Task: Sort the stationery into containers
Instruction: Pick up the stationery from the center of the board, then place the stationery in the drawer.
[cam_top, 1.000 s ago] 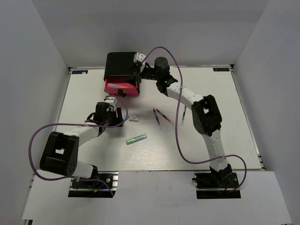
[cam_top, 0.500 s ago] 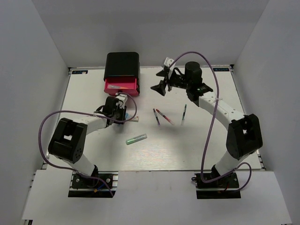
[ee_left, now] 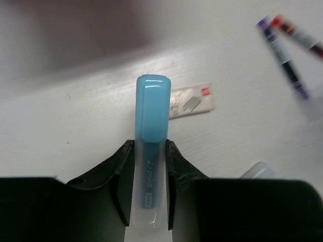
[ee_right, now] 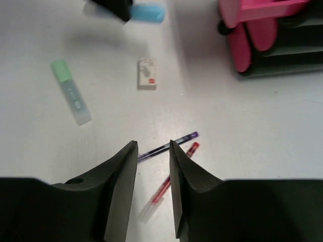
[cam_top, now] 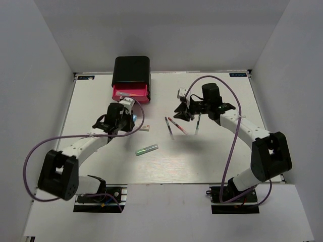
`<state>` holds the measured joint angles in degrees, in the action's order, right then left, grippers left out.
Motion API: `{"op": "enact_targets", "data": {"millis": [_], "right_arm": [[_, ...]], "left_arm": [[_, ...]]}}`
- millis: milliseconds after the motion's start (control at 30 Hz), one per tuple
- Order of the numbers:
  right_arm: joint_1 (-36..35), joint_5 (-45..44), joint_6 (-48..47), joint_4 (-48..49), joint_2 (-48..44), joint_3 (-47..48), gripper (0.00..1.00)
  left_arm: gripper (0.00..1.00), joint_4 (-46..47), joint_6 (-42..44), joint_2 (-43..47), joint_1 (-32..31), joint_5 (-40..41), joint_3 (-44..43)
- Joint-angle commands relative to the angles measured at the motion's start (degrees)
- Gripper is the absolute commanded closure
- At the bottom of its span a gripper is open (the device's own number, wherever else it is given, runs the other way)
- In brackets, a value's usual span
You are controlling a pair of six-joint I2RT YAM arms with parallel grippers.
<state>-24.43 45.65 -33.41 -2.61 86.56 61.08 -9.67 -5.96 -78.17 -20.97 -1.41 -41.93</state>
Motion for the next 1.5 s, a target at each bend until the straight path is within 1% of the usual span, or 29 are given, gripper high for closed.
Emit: {"op": "enact_targets", "data": {"millis": [0, 33, 100, 233, 267, 367, 400, 433, 467, 533, 600, 667, 733, 800, 900, 933, 1000, 1067, 1300, 1367, 1467], "right_arm": [[-0.2, 6.9, -9.3, -7.5, -0.9, -1.2, 0.63], [-0.1, 7.1, -9.4, -8.0, -0.7, -1.2, 0.65], [-0.4, 7.4, -9.5, -8.5, 0.1, -1.1, 0.65], [-0.3, 7.8, -9.6, -8.0, 0.4, -1.2, 0.65], [-0.3, 7.9, -9.6, -8.2, 0.6, -1.4, 0.65], [-0.3, 8.9, -10.9, -9.2, 0.7, -1.3, 0.63], [-0.3, 9.3, -12.6, -10.0, 0.7, -1.2, 0.63], [-0.3, 9.9, -13.6, -11.4, 1.0, -1.1, 0.62], [-0.3, 10.5, -16.6, -12.3, 1.0, -0.7, 0.60], [-0.2, 12.0, -19.0, -15.4, 1.9, -0.3, 0.60], [-0.4, 12.5, -21.1, -18.6, 2.6, 0.6, 0.60], [-0.4, 13.6, -22.6, -20.6, 3.3, 1.2, 0.60], [-0.4, 13.6, -23.4, -20.8, 3.4, 1.1, 0.60], [-0.4, 13.4, -23.6, -20.9, 3.3, 0.5, 0.60], [-0.4, 13.3, -24.2, -21.0, 3.2, 0.2, 0.60], [-0.3, 13.2, -24.4, -21.2, 3.1, 0.0, 0.60], [-0.4, 13.3, -24.7, -21.2, 3.3, -0.1, 0.60], [-0.4, 13.5, -24.9, -21.4, 3.3, 0.0, 0.60], [-0.3, 13.5, -25.9, -22.1, 3.4, 0.2, 0.60], [-0.4, 13.7, -25.9, -22.1, 3.4, 0.2, 0.60], [-0.4, 13.8, -26.3, -22.4, 3.7, 0.1, 0.59]], "left_arm": [[0.96, 2.0, -1.5, 7.9, 0.9, -3.8, -2.6], [0.98, 2.0, -1.5, 8.7, 0.9, -3.8, -4.5], [0.98, 2.0, -4.0, 9.9, 0.9, -4.3, -6.4], [0.98, 7.4, -5.4, 9.9, 0.9, -4.3, -9.0], [0.97, 10.5, -5.4, 9.9, 0.9, -4.3, -9.0], [0.96, 14.4, -0.1, 7.4, 0.9, -5.0, -11.5], [0.96, 15.1, 0.9, 6.5, 1.5, -5.5, -12.6], [0.94, 15.1, 3.1, 4.2, 1.5, -5.5, -15.4], [0.94, 15.7, 4.6, 2.9, 1.5, -6.7, -16.9], [0.94, 15.7, 8.8, 0.4, 1.5, -6.7, -20.8], [0.94, 15.7, 11.7, -2.6, 1.5, -6.7, -22.7], [0.94, 17.2, 16.8, -3.2, 1.5, -6.7, -23.8], [0.94, 19.9, 19.6, -3.8, 1.5, -5.8, -23.8], [0.94, 21.0, 24.1, -3.8, 1.5, -5.8, -23.8], [0.94, 21.6, 27.4, -5.1, 2.2, -5.8, -23.3], [0.94, 22.8, 28.5, -5.8, 2.2, -7.1, -22.6], [0.94, 24.8, 31.0, -6.3, 2.2, -7.1, -20.7], [0.94, 27.4, 32.3, -6.3, 2.2, -8.3, -19.2], [0.94, 27.3, 34.2, -8.0, 3.7, -7.7, -16.6], [0.94, 27.9, 34.2, -8.7, 3.7, -7.2, -17.1], [0.88, 26.7, 34.9, -9.3, 4.3, -7.7, -17.7]]}}
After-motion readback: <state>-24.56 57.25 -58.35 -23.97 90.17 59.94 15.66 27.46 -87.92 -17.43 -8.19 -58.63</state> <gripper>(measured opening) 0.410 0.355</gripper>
